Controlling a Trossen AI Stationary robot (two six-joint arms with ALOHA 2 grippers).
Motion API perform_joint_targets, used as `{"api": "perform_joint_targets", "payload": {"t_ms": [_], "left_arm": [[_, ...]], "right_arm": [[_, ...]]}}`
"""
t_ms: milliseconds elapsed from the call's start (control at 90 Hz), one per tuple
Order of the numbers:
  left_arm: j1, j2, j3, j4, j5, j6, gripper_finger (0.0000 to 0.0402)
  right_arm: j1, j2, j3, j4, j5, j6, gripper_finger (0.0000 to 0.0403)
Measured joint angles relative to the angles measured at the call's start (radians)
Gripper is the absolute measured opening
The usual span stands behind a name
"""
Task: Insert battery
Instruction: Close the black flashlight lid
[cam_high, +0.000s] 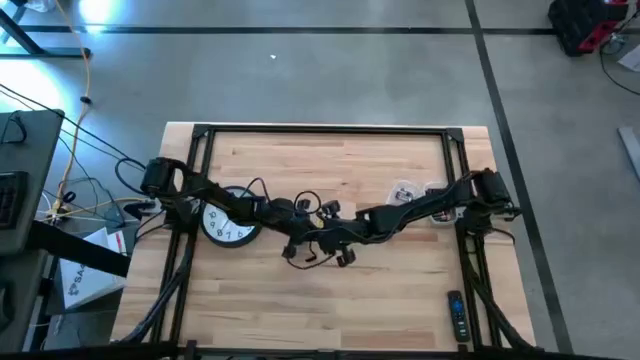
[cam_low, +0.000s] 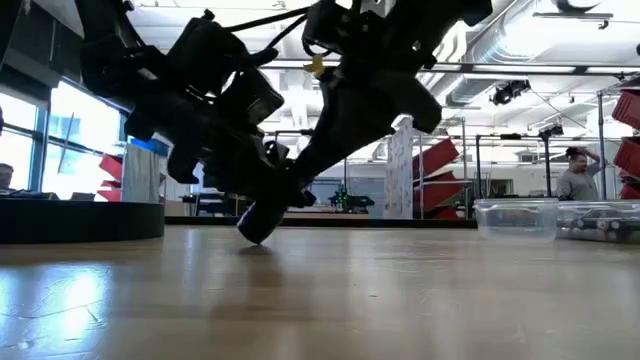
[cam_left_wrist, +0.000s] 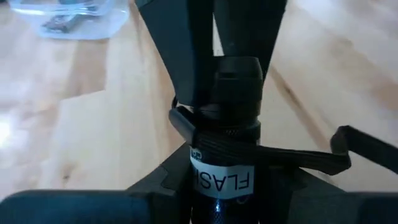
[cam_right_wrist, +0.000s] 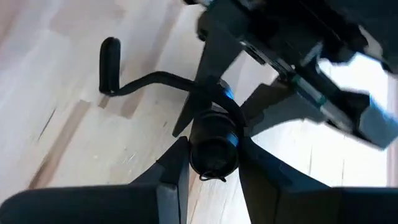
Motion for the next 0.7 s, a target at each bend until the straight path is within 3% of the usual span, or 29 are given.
{"api": "perform_joint_targets", "payload": {"t_ms": [156,400,600,700], "left_arm": [[0.000,0.001,-0.002,0.029,-0.041,0.029,0.0099],[-0.030,0.001,-0.002,0.067,-0.190,0.041,0.0099],[-0.107,0.002,-0.002,0.080,-0.411,0.005,0.0099],[-0.148,0.002,-0.002,0.060,-0.500,-0.047,0.0099]], "right_arm": [[0.000,0.000,0.000,-0.002,0.029,0.214,0.0080],[-0.002,-0.003,0.004,0.016,0.080,0.688,0.0080],[-0.002,-0.004,0.005,0.013,0.086,1.039,0.0080],[-0.004,-0.003,0.005,0.017,0.028,1.147,0.0081]]}}
